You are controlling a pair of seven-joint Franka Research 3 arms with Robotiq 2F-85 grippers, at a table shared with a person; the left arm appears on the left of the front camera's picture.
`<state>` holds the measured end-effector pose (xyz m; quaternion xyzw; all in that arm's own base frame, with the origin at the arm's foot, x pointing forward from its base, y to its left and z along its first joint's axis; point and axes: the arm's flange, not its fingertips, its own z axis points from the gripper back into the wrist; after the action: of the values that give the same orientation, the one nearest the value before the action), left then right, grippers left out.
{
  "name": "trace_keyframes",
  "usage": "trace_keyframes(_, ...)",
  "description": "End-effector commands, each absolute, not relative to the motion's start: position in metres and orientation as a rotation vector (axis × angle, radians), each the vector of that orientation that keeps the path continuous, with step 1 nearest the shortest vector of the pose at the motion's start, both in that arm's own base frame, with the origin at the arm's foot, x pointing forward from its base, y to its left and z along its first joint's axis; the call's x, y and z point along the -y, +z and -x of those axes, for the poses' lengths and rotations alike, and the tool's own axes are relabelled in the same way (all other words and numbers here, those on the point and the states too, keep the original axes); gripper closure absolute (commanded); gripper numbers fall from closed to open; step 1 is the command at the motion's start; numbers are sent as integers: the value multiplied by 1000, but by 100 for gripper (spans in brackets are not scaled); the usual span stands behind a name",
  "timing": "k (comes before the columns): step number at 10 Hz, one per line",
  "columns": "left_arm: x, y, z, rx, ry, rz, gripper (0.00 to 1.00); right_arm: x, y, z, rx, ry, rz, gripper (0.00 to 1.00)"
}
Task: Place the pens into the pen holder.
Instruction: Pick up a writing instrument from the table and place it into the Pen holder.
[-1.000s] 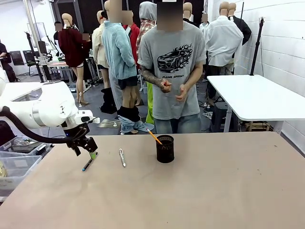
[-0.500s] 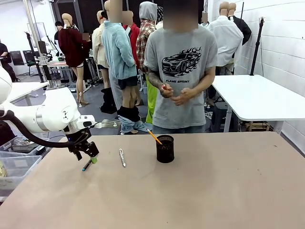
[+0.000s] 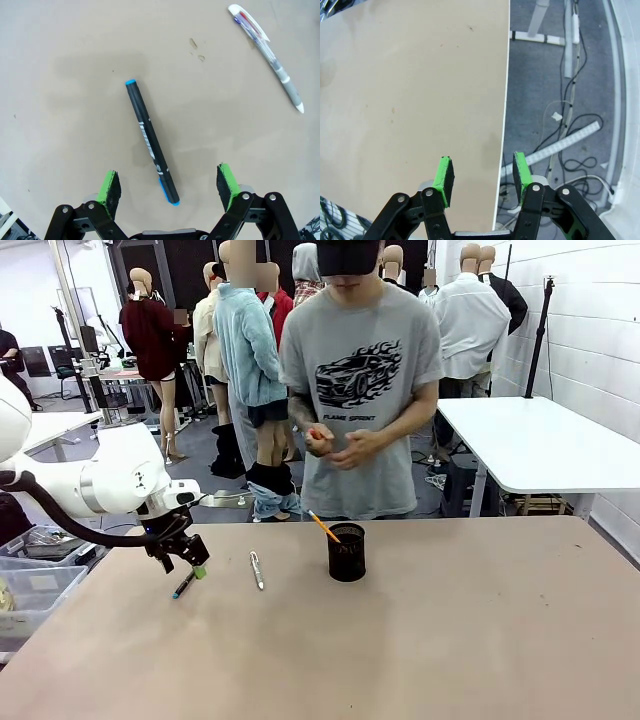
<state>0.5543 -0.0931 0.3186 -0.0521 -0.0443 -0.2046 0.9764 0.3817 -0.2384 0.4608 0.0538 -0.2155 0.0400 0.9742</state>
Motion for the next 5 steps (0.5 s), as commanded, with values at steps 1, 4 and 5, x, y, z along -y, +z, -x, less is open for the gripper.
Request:
trace_keyframes(1, 95, 313, -569, 59, -391, 84, 0, 239, 460, -383, 439, 81, -93, 40)
trace_keyframes(4, 95, 309, -569, 50, -386, 53, 0, 239, 460, -383, 439, 81, -93, 40)
trace_keyframes(5, 95, 309, -569, 53, -395, 53, 13, 239, 460, -383, 439, 81, -93, 40)
